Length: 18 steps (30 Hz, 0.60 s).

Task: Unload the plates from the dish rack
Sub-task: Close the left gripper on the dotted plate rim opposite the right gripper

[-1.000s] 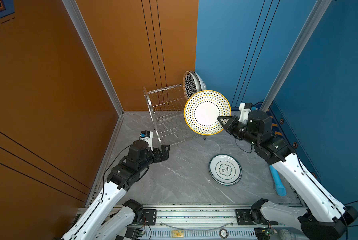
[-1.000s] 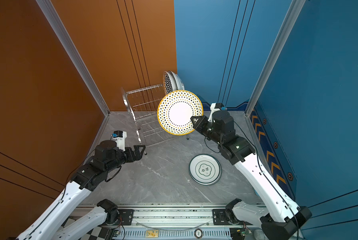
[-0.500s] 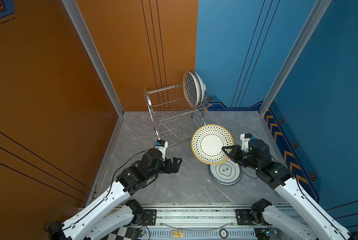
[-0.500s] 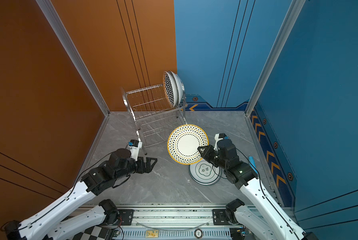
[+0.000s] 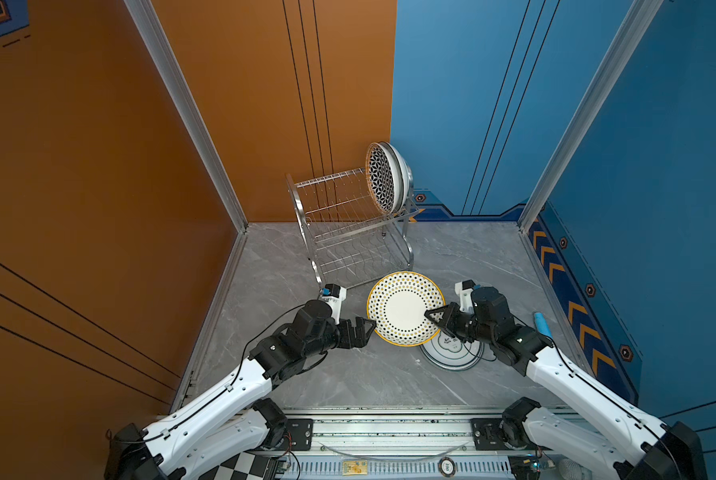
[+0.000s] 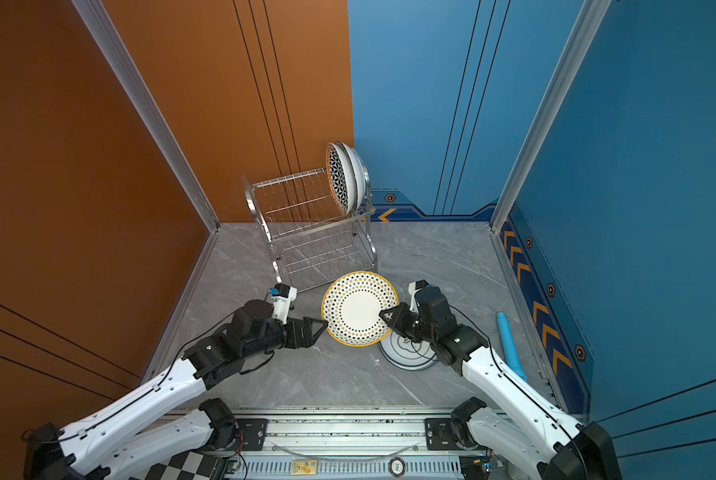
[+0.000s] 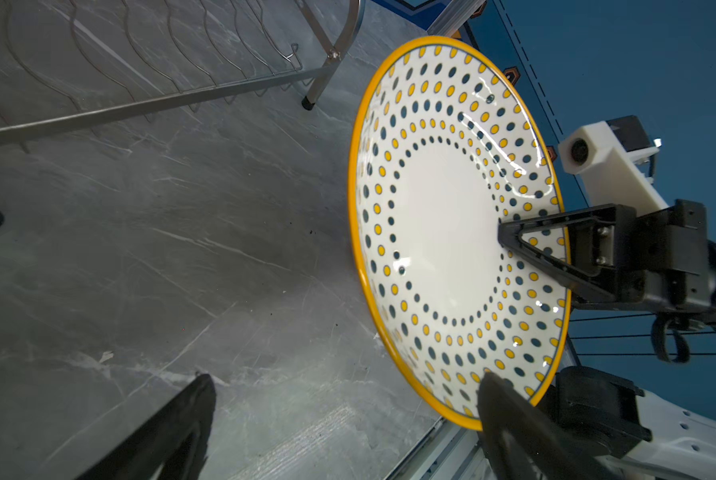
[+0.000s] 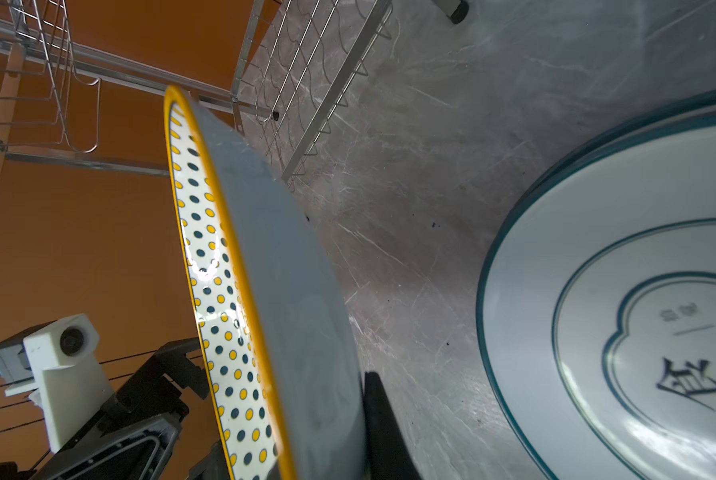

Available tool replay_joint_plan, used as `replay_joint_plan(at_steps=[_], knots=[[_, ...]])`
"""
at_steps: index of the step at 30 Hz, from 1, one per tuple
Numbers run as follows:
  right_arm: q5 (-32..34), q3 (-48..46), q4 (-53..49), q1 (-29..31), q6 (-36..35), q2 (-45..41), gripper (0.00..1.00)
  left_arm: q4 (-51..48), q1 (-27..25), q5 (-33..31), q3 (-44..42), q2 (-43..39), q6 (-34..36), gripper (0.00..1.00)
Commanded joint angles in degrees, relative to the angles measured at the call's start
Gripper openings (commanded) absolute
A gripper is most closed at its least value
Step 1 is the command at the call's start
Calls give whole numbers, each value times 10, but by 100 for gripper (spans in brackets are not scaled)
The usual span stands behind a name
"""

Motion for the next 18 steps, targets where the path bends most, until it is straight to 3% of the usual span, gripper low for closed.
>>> replay_joint_plan(at_steps=[1,5,10,18], knots=[[-39,6,117,9,-4,7,0,36,8,30,-4,6,-17,98],[-41,3,142,21,-1,24,0,35,23,35,-10,19,-19,94],[-48,-16,187,29,5,34,0,56,53,73,-20,35,-31,74],[-61,-21,221,44,1,55,0,65,60,86,-25,52,-35,63]])
